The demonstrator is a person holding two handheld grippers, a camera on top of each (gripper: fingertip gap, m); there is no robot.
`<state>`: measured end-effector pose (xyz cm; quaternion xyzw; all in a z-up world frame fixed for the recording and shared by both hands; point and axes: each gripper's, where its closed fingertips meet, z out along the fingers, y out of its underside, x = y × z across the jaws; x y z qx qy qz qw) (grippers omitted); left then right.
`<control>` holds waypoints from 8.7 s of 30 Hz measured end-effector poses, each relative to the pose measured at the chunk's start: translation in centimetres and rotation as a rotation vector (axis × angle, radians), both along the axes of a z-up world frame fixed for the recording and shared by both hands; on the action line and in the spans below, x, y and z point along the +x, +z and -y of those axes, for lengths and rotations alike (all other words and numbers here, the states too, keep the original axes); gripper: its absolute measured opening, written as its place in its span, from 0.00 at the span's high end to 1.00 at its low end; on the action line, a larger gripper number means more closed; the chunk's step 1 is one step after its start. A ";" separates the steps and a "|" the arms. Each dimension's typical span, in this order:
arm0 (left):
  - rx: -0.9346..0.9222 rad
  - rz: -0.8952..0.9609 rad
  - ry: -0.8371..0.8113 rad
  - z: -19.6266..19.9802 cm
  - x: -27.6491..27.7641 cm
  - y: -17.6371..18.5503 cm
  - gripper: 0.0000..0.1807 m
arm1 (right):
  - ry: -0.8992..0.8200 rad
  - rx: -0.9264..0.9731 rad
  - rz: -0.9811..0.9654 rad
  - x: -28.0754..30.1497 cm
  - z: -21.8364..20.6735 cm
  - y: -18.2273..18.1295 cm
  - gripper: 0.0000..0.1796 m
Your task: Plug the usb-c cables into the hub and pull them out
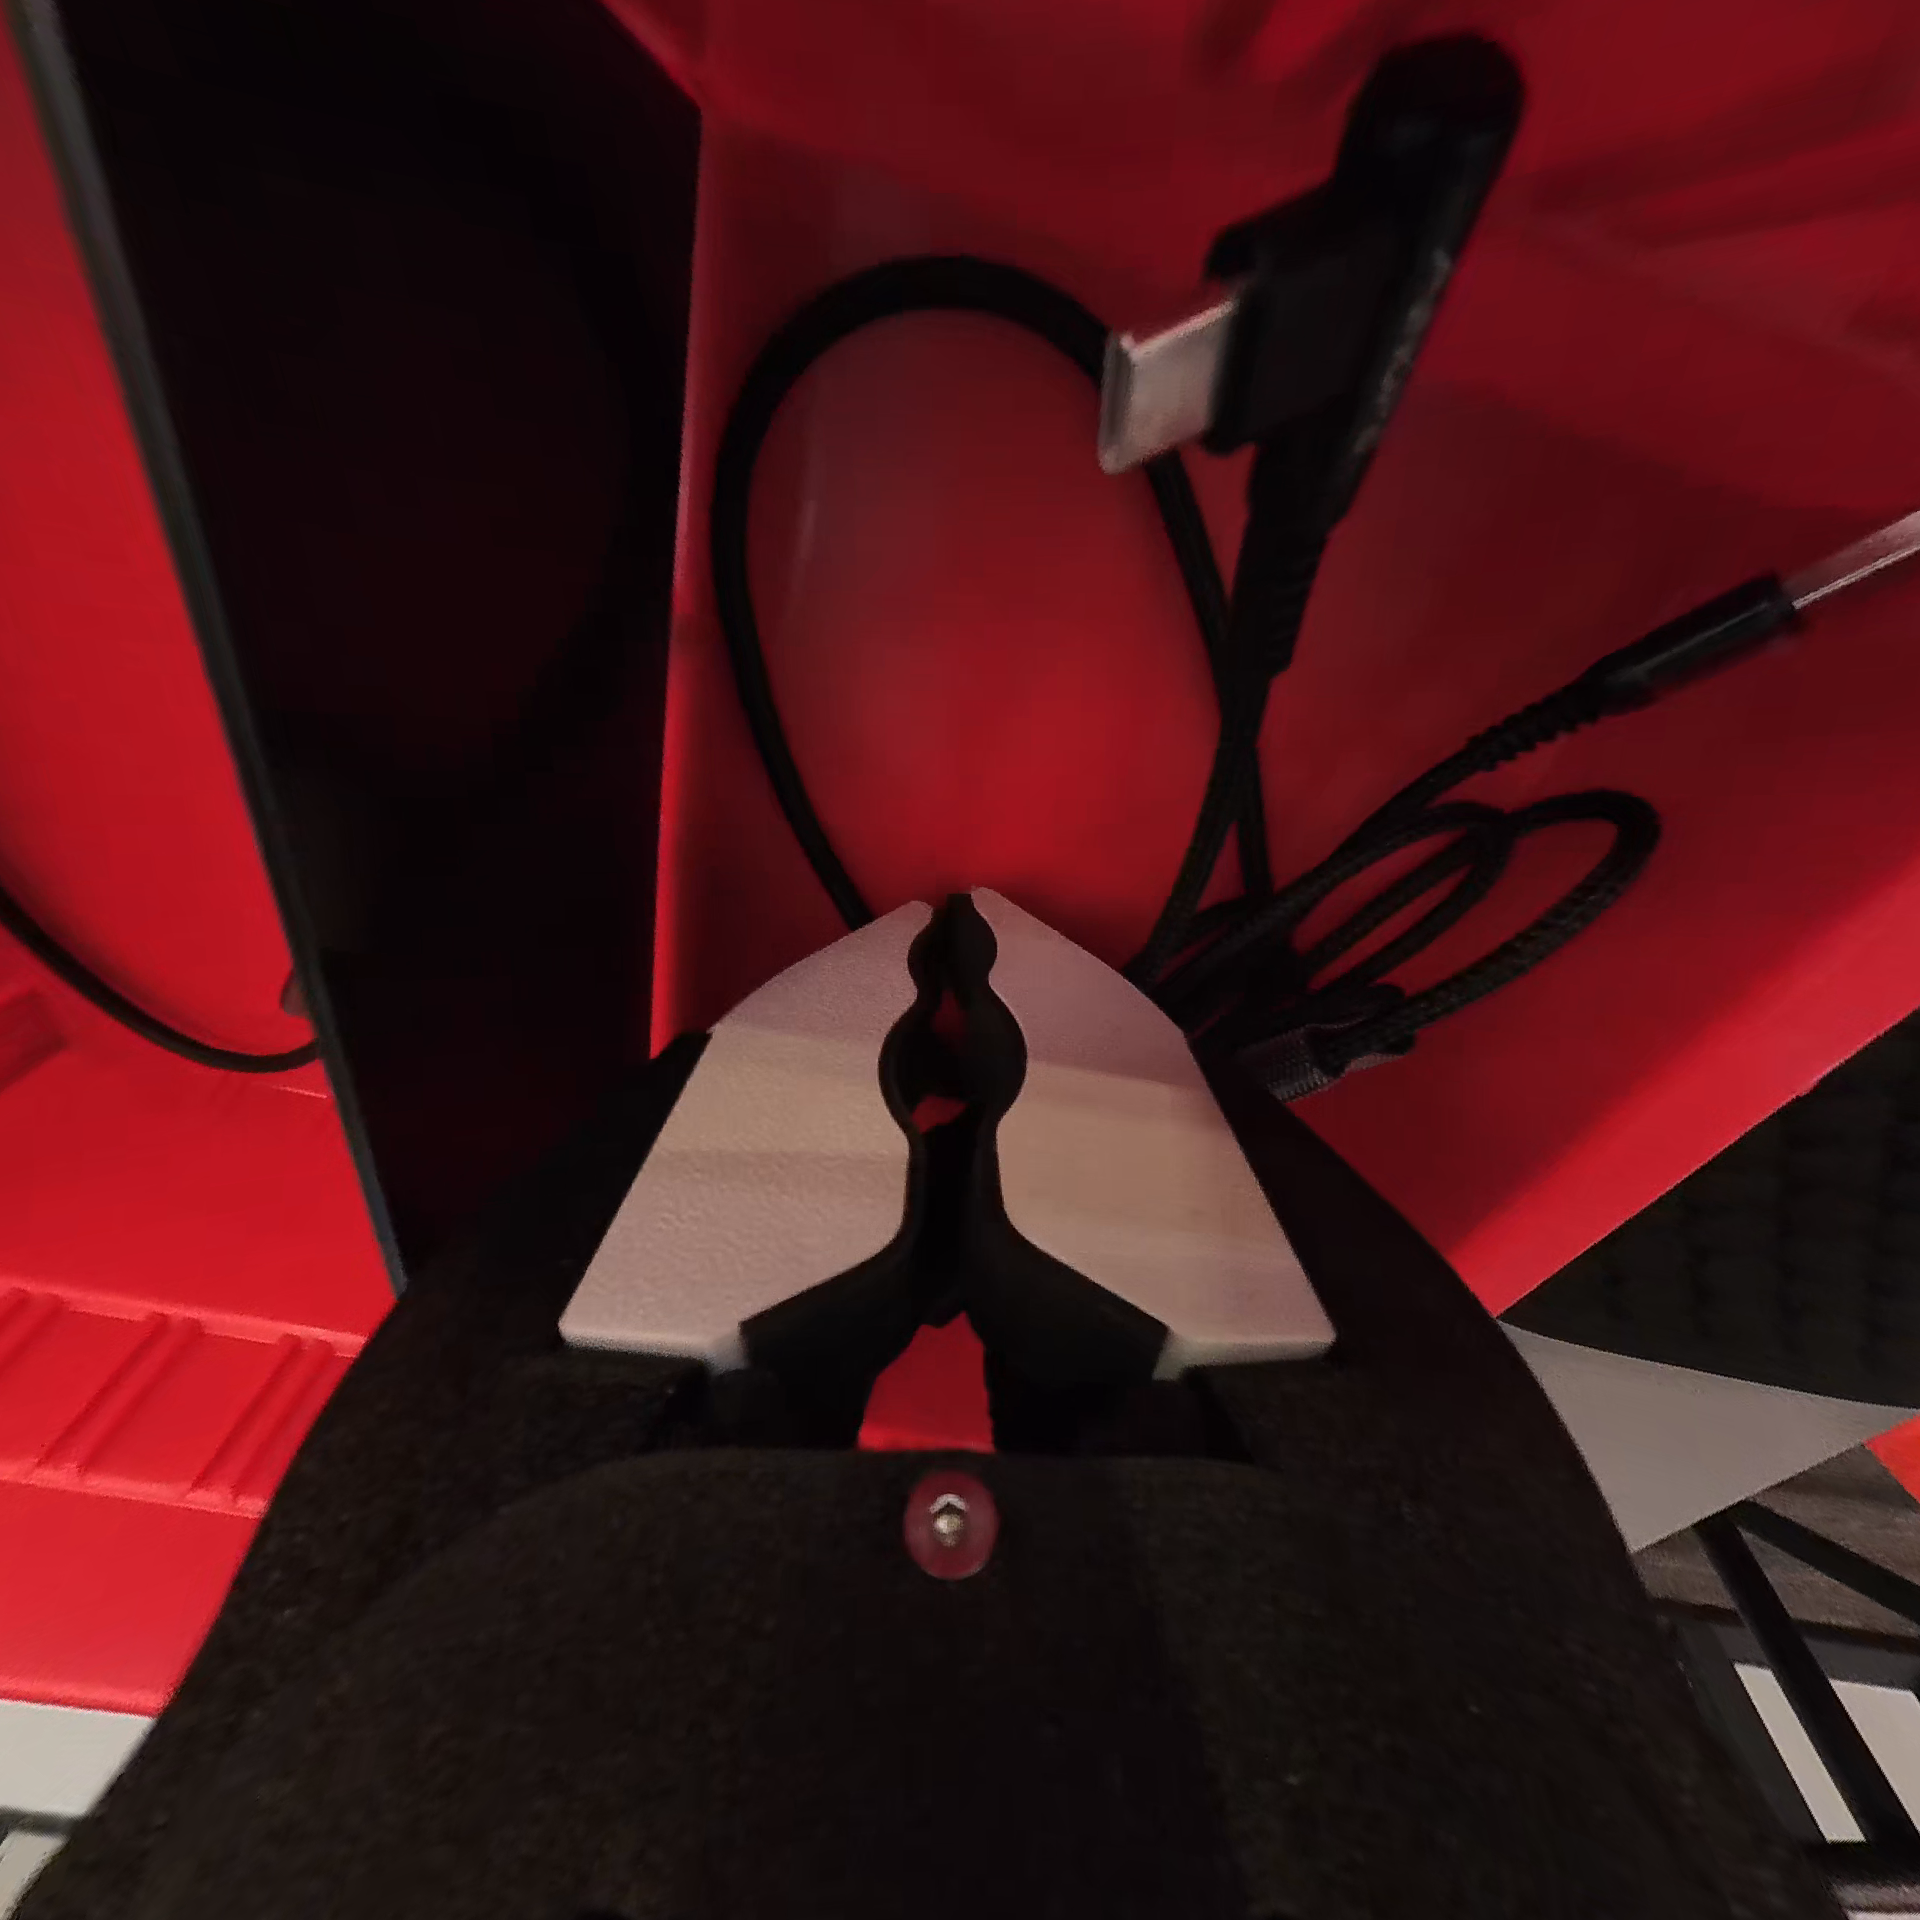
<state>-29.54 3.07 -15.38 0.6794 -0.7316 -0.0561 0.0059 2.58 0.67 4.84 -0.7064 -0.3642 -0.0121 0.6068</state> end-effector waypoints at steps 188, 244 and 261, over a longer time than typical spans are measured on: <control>0.328 0.669 0.173 -6.7 0.1 16.4 1.00 | 0.014 -0.203 -0.078 3.7 -2.0 -2.3 0.76; 0.460 0.219 -0.338 -2.9 10.3 25.3 0.88 | 0.370 0.119 -0.118 -5.7 2.6 2.7 0.66; 0.341 0.224 -0.528 10.5 24.1 26.4 0.88 | 0.413 0.615 0.153 -6.0 8.9 7.1 0.86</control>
